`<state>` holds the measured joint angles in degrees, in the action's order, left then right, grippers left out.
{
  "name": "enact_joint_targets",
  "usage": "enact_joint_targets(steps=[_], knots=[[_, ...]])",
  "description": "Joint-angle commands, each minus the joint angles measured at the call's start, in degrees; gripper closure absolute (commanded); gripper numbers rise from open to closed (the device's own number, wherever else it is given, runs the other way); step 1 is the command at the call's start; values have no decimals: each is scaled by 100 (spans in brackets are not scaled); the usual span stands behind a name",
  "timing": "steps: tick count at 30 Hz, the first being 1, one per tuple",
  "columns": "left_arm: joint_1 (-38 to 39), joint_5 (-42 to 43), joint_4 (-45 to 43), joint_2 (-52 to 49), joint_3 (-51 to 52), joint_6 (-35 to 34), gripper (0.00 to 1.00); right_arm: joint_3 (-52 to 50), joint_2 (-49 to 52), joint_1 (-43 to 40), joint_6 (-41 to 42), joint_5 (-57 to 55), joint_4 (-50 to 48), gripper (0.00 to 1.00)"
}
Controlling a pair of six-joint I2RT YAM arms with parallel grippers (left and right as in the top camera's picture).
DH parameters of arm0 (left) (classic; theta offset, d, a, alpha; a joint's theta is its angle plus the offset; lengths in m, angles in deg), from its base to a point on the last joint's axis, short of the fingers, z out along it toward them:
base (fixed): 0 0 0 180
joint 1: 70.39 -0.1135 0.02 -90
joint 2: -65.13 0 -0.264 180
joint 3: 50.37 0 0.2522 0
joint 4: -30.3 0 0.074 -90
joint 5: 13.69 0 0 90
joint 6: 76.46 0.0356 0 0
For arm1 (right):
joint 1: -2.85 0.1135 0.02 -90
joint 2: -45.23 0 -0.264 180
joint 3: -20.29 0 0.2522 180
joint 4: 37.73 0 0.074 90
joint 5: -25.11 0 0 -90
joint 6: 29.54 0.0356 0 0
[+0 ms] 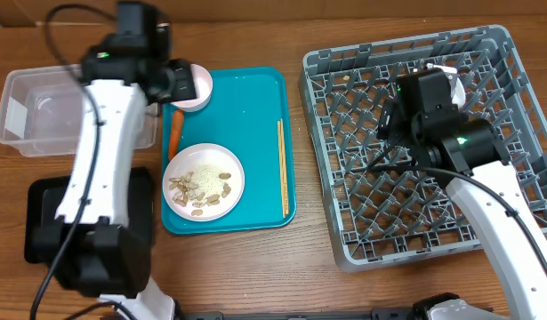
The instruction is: Sort waste into correct bins and load items into the dishwasher
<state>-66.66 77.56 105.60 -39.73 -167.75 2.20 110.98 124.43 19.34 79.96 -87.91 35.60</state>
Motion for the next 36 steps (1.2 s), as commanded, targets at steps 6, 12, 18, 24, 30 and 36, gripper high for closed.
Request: enact_joint_targets(steps=[6, 12, 18, 24, 30, 36], knots=[[435, -769, -1268, -1539, -46, 664, 32, 39, -142, -535, 68, 1443, 310, 7], [435, -763, -1582, -2277, -46, 664, 38, 39, -142, -1202, 17, 1565, 579, 8], [437, -763, -1757, -2538, -46, 664, 55, 39, -142, -1272, 2, 1563, 675, 8], [470, -748, -1794, -2553, -48, 664, 84, 39, -142, -1272, 2, 1561, 678, 8], [654, -586, -1578, -2549, -509, 669, 96, 39, -142, -1274, 2, 1462, 671, 8], [1047, -466, -503, -2546, -1744, 708, 96, 39, -142, -1521, 33, 1051, 713, 9]])
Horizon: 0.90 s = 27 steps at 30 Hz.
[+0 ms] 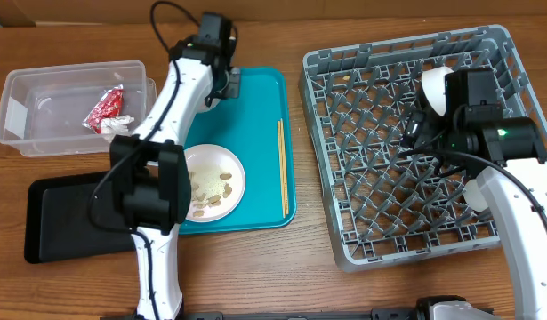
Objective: Sort waste into correct bins and load items into the dishwasher
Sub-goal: 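Grasp the pink bowl on the teal tray with the left gripper, then carry the pink bowl right and set it in the rack's back left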
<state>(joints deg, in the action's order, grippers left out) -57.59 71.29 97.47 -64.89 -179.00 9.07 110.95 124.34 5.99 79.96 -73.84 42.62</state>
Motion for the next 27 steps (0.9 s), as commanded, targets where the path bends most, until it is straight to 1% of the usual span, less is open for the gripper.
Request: enact_joint_targets(steps=[1, 2, 4, 7, 8, 10, 12, 14, 15, 16, 18, 20, 21, 24, 26, 27], knots=[[179, 514, 656, -31, -962, 22, 96, 42, -133, -367, 190, -599, 76, 9], [188, 852, 852, -31, -1182, 20, 96, 42, -133, -450, 225, -640, 107, 9], [234, 2236, 1130, -31, -1720, 13, 96, 42, -136, -962, 380, -640, 267, 9], [363, 4076, 879, -31, -1969, -267, 96, 42, -190, -1569, 476, -466, 476, 7], [442, 4465, 739, -31, -1969, -411, 96, 42, -227, -1805, 472, -262, 531, 6], [605, 4837, 540, -33, -1967, -616, 96, 42, -269, -2201, 400, 151, 601, 4], [820, 5010, 354, -33, -1967, -699, 96, 42, -273, -2483, 227, 479, 673, 4], [1119, 5429, -2, -33, -1967, -761, 96, 39, -273, -2686, 190, 540, 769, 4], [1266, 5641, -258, -33, -1967, -833, 96, 39, -273, -2708, 190, 570, 776, 4], [1484, 5930, -758, -33, -1965, -1161, 96, 39, -273, -2708, 190, 568, 776, 4], [1696, 6043, -1384, -37, -1965, -1633, 96, 39, -273, -2708, 188, 568, 778, 4], [2024, 5921, -2479, -39, -1952, -2695, 96, 39, -273, -2710, 188, 564, 811, 4], [2124, 5711, -2806, -39, -1947, -3204, 96, 39, -273, -2710, 181, 566, 815, 4], [2328, 5049, -3421, -83, -1947, -4258, 96, 39, -273, -2710, 170, 566, 813, 4], [2363, 5001, -3696, -120, -1943, -4601, 96, 39, -273, -2710, 170, 566, 811, 4], [2367, 5003, -3952, -184, -1943, -4911, 96, 39, -273, -2710, 170, 566, 813, 4]])
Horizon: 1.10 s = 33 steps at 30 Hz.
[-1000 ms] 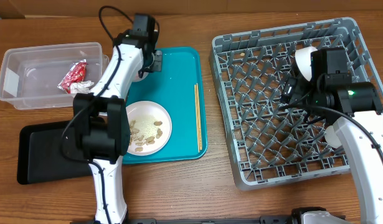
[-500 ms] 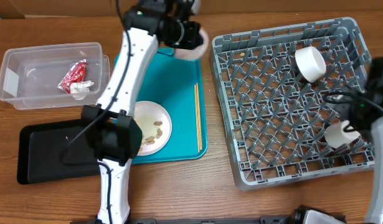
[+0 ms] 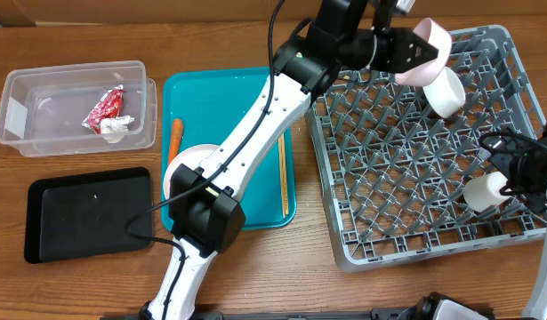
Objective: Sort waste into correct bins and load items into the dishwasher
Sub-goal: 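Carry the pink bowl right and set it in the rack's back left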
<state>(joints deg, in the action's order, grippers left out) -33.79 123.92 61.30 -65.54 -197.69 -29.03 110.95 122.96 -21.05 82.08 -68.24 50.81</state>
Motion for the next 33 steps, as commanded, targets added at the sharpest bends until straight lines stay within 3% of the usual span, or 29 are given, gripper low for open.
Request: enact_joint_targets(steps=[1, 4, 8, 12, 16, 19, 22, 24, 28, 29, 31, 32, 33], knots=[[-13, -286, -505, -199, -74, -1386, 96, 39, -136, -7, -42, 7, -7, 4], [-15, -361, -960, -461, -74, -2162, 96, 39, -136, -7, -42, 7, -7, 4], [-13, -109, -2420, -1178, -74, -3681, 96, 39, -136, -7, -44, 4, -9, 4], [-26, 42, -2754, -1639, -74, -4323, 96, 39, -136, -7, -61, 4, -24, 4], [-160, 356, -2649, -1816, -74, -4212, 96, 39, -136, -7, -63, 2, -37, 3], [-323, 680, -2055, -1816, -74, -3674, 96, 39, -136, -7, -63, 2, -61, 3], [-518, 752, -629, -1816, -72, -2699, 96, 39, -136, -7, -63, 2, -74, 3], [-590, 752, -199, -1816, -74, -2385, 96, 39, -136, -7, -63, 2, -74, 3], [-769, 896, -79, -1816, -74, -2011, 93, 39, -136, -7, -63, 2, -74, 3], [-839, 1016, -76, -1816, -74, -1906, 73, 39, -136, -7, -63, 0, -74, 3], [-1012, 1261, -72, -1814, -74, -1799, 16, 39, -136, -7, -66, 0, -74, 3], [-1106, 1342, -48, -1799, -74, -1609, 0, 39, -136, -7, -66, -7, -74, 3], [-1200, 1276, 157, -1762, -76, -1390, 0, 39, -136, -7, -66, -44, -72, 3]])
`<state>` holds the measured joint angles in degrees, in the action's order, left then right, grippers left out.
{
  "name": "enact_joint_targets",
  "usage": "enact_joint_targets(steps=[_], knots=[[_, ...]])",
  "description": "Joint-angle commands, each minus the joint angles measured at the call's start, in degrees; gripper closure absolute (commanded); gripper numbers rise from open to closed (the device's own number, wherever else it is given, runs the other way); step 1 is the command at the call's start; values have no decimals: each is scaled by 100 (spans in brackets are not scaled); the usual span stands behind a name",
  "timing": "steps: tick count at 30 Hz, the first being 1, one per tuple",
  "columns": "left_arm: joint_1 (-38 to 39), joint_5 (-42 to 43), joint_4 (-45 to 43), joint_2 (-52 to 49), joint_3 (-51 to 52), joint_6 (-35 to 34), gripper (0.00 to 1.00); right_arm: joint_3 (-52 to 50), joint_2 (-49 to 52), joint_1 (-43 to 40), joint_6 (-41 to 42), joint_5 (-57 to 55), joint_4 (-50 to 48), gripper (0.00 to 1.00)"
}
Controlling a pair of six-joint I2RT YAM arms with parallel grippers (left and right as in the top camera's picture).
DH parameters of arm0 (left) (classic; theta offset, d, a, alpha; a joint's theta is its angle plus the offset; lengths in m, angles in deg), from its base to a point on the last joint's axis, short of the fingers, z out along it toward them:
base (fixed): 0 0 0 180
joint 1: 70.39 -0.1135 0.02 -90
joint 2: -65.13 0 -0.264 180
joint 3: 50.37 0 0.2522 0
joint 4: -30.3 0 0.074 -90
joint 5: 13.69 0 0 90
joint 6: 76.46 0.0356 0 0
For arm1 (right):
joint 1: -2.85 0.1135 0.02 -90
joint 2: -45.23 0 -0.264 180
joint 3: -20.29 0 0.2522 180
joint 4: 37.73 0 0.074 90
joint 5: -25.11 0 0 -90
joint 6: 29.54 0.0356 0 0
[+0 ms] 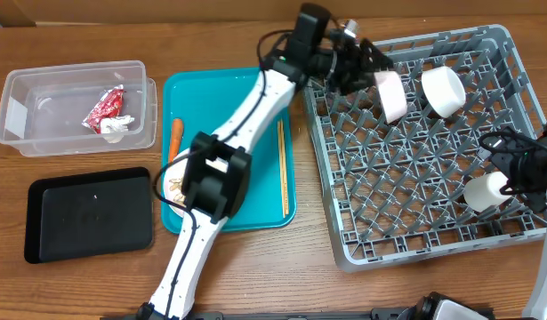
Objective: Sort waste into correct bins and load items into the dishwasher
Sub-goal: 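Carry the pink bowl right and set it in the rack's back left, then grasp the white plate with food scraps with the left gripper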
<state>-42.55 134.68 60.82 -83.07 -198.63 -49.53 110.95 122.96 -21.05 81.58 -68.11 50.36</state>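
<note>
A pink bowl [390,96] lies on its side among the pegs of the grey dishwasher rack [406,227], next to a white cup [442,89]. My left gripper [366,60] hovers just left of the pink bowl, open, with nothing between its fingers. At the rack's right side a second white cup [482,191] rests against my right gripper [509,173]; its jaws are not discernible. On the teal tray [246,98] remain an orange carrot [174,135], a pair of chopsticks [282,169] and a plate of food scraps [177,185], mostly hidden under my left arm.
A clear plastic bin [42,89] at the far left holds a red wrapper [104,108]. A black bin [88,213] sits below it. My left arm stretches diagonally across the tray to the rack.
The pink bowl was held in my left gripper above the rack's back edge; now it lies in the rack beside the white cup, and the gripper is open and drawn back to the left.
My left gripper was at the pink bowl on the tray's back left corner while the right gripper held a white cup over the rack. Later the white cup lay in the rack, the right gripper was at the rack's right side, and the left carried the bowl, now racked.
</note>
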Motion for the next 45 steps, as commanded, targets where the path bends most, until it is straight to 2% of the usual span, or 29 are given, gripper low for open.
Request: enact_joint_targets(steps=[1, 5, 9, 12, 14, 18, 22, 24, 31, 37, 41, 45], knots=[[-407, 81, 426, 57, 17, 997, 0, 39, -136, -7, -15, -55, -28, 3], [-658, -1222, 1956, 588, 17, 2743, 0, 39, -136, -7, -15, -55, -35, 3], [-833, -3108, 3517, 1486, 17, 3954, 0, 39, -133, -7, -13, -46, -46, 0], [-957, -4610, 4658, 2173, 17, 4041, 0, 39, -133, -7, -17, 107, -50, 0], [-1088, -5128, 5423, 2557, 17, 4037, 0, 39, -133, -7, -59, 205, -59, 0], [-1222, -5134, 6977, 2789, 22, 4037, 0, 39, -133, -7, -59, 210, -50, 0], [-1069, -5475, 7818, 2675, 219, 3969, 0, 39, -133, -7, -57, 210, -50, 0], [-859, -5751, 7855, 2675, 538, 3818, 0, 39, -133, -7, -57, 210, -48, 0], [-343, -5670, 7361, 2675, 1912, 3552, 0, 39, -133, -7, -57, 210, -50, 0], [-46, -5532, 6498, 2675, 3307, 3517, 9, 39, -133, -7, -55, 210, -50, 0], [-37, -5412, 6011, 2675, 4048, 3515, 11, 39, -133, -7, -55, 210, -52, 0], [-37, -5362, 5431, 2675, 4669, 3517, 19, 39, -133, -7, -55, 210, -52, 0]])
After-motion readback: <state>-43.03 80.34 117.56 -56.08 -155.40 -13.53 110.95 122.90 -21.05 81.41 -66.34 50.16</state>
